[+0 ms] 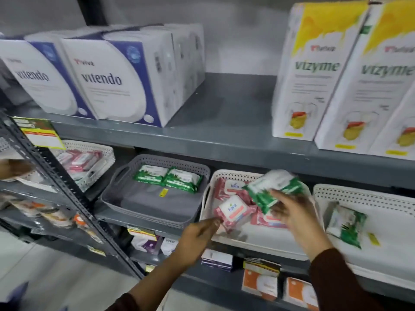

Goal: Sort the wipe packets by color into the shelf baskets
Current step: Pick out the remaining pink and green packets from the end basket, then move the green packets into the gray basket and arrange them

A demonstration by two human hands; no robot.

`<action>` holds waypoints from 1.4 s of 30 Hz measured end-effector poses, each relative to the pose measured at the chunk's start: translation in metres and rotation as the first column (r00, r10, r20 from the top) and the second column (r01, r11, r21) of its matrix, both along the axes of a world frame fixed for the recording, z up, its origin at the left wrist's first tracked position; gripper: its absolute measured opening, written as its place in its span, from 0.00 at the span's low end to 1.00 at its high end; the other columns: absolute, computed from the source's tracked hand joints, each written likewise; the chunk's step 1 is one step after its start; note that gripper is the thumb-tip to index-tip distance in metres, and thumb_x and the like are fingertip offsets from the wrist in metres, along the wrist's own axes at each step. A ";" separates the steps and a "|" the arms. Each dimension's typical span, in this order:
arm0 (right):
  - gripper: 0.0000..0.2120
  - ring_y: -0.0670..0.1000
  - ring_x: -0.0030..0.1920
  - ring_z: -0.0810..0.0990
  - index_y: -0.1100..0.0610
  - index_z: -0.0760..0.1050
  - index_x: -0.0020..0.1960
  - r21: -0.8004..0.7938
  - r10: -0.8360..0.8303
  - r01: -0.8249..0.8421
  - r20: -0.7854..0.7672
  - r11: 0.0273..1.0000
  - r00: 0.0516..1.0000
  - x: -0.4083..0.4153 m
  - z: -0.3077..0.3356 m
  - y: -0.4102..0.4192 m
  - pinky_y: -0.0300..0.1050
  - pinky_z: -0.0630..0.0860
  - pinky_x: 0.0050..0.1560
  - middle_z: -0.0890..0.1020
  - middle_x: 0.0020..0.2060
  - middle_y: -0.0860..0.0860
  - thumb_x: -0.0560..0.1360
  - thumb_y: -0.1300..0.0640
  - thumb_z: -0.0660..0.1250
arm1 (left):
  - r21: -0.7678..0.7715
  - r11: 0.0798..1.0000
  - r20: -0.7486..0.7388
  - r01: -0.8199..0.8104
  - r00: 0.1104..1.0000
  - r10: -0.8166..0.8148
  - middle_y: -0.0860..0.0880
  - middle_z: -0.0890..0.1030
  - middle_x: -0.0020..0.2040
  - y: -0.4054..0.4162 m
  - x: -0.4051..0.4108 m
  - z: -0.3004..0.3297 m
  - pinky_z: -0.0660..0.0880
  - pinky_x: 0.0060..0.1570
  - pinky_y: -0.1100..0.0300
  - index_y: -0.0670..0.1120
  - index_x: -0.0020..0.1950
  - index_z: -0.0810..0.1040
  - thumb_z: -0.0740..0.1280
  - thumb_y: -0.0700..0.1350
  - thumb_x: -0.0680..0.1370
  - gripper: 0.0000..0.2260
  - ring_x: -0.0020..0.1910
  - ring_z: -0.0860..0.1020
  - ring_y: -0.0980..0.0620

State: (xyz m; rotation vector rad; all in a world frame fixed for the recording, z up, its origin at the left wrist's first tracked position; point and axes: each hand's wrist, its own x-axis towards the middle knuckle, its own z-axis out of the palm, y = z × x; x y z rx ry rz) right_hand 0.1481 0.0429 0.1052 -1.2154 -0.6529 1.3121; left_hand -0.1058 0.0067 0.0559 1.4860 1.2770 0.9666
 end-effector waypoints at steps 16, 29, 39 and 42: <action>0.16 0.61 0.51 0.84 0.65 0.73 0.65 -0.061 0.168 -0.181 -0.171 0.982 0.971 -0.164 -0.038 0.036 0.47 0.84 0.48 0.81 0.57 0.68 0.79 0.72 0.60 | -0.531 0.731 0.002 -0.429 0.862 0.508 0.37 0.83 0.47 0.154 -0.168 -0.028 0.79 0.51 0.40 0.34 0.49 0.77 0.78 0.43 0.70 0.17 0.46 0.82 0.40; 0.18 0.61 0.46 0.84 0.53 0.82 0.42 0.072 -0.385 0.410 0.523 0.909 0.761 0.009 -0.063 -0.007 0.54 0.83 0.47 0.85 0.43 0.58 0.72 0.76 0.64 | 0.284 0.882 -0.484 -0.375 0.738 0.470 0.35 0.78 0.55 0.116 -0.063 -0.005 0.73 0.51 0.47 0.36 0.60 0.73 0.75 0.41 0.69 0.23 0.52 0.75 0.36; 0.31 0.66 0.60 0.77 0.66 0.66 0.64 -0.319 -0.152 0.584 0.772 0.747 0.617 0.135 -0.064 -0.006 0.55 0.74 0.60 0.78 0.61 0.66 0.71 0.49 0.73 | 0.424 0.737 -0.727 0.526 0.683 -0.069 0.49 0.70 0.71 0.008 0.017 -0.063 0.62 0.69 0.46 0.45 0.71 0.71 0.60 0.49 0.79 0.21 0.70 0.67 0.46; 0.45 0.66 0.62 0.77 0.68 0.61 0.70 -0.347 -0.148 0.518 0.703 0.782 0.696 0.150 -0.064 0.005 0.53 0.73 0.60 0.78 0.62 0.66 0.64 0.50 0.80 | 0.459 0.736 -0.732 0.497 0.681 -0.003 0.46 0.71 0.71 0.000 0.015 -0.070 0.61 0.69 0.46 0.43 0.71 0.70 0.60 0.49 0.79 0.22 0.71 0.65 0.46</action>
